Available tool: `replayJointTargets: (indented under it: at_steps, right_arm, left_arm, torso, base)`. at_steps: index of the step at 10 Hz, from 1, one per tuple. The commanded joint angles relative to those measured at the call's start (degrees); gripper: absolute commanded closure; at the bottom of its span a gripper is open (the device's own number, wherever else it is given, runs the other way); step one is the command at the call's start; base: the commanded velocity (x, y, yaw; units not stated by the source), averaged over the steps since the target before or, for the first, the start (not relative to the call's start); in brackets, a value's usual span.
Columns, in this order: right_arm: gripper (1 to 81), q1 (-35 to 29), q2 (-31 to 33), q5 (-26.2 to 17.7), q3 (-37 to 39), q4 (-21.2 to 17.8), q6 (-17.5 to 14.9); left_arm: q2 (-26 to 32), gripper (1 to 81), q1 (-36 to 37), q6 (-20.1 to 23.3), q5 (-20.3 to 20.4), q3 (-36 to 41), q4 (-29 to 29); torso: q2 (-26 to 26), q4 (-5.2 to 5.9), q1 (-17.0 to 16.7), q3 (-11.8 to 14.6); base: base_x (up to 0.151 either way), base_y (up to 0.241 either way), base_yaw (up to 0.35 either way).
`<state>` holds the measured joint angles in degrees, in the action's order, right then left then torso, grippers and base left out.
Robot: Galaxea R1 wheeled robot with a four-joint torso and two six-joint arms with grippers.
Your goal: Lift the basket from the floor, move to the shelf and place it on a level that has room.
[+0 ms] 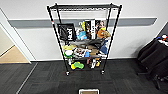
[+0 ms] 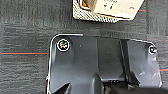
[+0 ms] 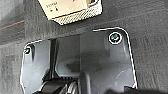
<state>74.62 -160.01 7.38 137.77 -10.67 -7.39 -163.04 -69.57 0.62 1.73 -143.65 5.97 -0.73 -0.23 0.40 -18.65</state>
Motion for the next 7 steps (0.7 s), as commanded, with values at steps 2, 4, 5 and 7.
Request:
replayJointTargets:
  at_steps: [2, 4, 5, 7]
  right_arm:
    - [1.0, -2.0, 0.8, -3.4, -0.1, -0.4, 0.1]
    - [1.0, -2.1, 0.8, -3.4, 0.0, -0.4, 0.1]
    - [1.0, -2.1, 0.7, -3.4, 0.0, -0.4, 0.1]
    - [1.0, -2.0, 0.8, -3.4, 0.0, -0.4, 0.1]
  left_arm:
    - [0.7, 1.0, 2.3, 0.3, -3.2, 0.1, 0.0]
    - [0.8, 1.0, 2.3, 0.3, -3.2, 0.1, 0.0]
    - [0.8, 1.0, 2.2, 0.3, -3.2, 0.1, -0.1]
    - [0.9, 1.0, 2.0, 0.3, -3.5, 0.2, -0.2]
  torso:
    - [0.0, 0.00, 0.0, 0.0]
    - [0.0, 0.00, 0.0, 0.0]
    - [0.0, 0.00, 0.0, 0.0]
    - [0.0, 0.00, 0.0, 0.0]
  base:
    - [0.090, 0.000, 0.000]
    - [0.083, 0.000, 0.000]
    - [0.000, 0.000, 0.000]
    - [0.000, 0.000, 0.000]
